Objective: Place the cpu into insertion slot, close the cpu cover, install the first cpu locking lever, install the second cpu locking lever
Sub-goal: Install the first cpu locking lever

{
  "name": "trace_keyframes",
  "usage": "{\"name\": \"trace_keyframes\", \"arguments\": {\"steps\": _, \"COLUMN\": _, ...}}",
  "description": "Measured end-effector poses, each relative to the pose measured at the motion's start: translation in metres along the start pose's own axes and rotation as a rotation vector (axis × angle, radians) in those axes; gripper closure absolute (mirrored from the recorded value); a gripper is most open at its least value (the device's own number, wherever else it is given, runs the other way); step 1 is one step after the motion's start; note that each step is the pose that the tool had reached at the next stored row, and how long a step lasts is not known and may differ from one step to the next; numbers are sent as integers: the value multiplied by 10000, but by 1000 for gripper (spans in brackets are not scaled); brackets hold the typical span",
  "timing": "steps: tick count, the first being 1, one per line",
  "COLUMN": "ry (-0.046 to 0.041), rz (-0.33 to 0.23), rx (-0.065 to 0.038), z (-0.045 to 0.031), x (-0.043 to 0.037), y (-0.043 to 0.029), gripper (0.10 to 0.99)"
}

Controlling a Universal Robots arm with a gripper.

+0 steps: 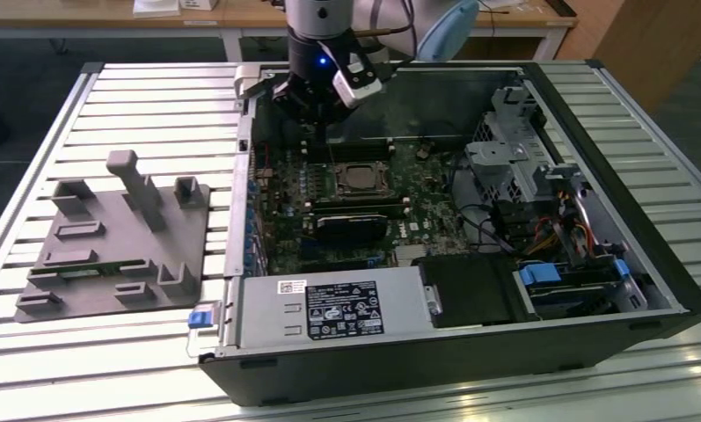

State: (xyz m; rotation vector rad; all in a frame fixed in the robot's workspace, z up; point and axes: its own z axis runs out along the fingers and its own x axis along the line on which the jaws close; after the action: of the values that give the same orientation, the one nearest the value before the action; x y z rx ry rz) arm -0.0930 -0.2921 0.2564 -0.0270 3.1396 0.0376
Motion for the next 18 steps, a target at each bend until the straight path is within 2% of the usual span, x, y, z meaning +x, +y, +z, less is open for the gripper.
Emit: {"name": "trace_keyframes", "arguments": {"steps": 18, "ry": 1, "rz": 0, "rx": 0, "z": 0, "x": -53, "y": -1, "gripper": 980}}
